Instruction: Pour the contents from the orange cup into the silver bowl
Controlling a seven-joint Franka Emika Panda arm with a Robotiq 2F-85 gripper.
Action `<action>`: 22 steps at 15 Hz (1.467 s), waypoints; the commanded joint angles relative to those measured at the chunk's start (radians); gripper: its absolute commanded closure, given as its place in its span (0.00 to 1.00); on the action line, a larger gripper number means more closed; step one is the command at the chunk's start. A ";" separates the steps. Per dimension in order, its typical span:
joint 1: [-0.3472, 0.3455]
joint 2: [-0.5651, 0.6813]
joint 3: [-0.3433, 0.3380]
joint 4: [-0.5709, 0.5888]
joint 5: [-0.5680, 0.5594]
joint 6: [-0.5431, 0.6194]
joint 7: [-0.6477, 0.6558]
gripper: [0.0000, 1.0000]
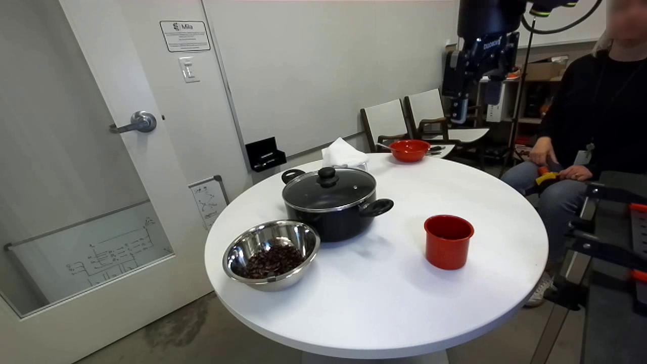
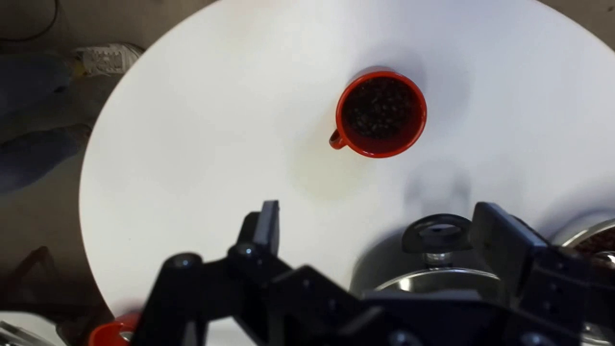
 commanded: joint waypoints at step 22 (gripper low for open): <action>0.011 0.421 -0.255 0.147 0.203 0.129 -0.299 0.00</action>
